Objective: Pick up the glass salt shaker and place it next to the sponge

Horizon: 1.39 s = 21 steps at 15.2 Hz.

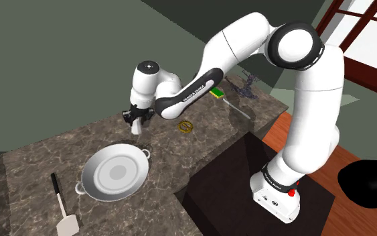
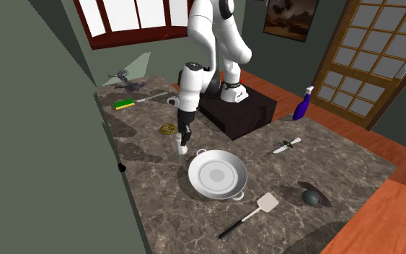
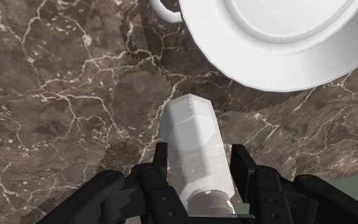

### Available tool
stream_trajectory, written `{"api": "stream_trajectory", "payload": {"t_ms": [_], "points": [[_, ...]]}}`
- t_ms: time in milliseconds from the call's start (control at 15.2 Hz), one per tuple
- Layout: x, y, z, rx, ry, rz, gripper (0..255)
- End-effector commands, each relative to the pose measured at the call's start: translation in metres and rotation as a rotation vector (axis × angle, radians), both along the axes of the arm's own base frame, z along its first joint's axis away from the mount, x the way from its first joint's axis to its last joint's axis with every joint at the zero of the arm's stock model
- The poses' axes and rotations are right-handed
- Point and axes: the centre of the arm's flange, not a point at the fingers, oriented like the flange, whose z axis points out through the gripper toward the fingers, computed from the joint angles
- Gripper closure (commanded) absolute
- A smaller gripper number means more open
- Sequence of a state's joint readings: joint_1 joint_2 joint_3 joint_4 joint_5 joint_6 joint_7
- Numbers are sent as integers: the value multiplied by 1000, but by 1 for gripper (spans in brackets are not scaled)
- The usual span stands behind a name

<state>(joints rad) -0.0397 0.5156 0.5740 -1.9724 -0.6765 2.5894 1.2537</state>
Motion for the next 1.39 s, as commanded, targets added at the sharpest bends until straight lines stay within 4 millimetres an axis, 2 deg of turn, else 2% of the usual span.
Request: {"api": "stream_trajectory", "payload": {"t_ms": [0,858,924,1320], "points": [[-1,-1,10,0,0,0,255],[-1,-1,79,0,0,0,255],[-1,-1,80,0,0,0,255],[9,-80,80,0,0,0,255]]}}
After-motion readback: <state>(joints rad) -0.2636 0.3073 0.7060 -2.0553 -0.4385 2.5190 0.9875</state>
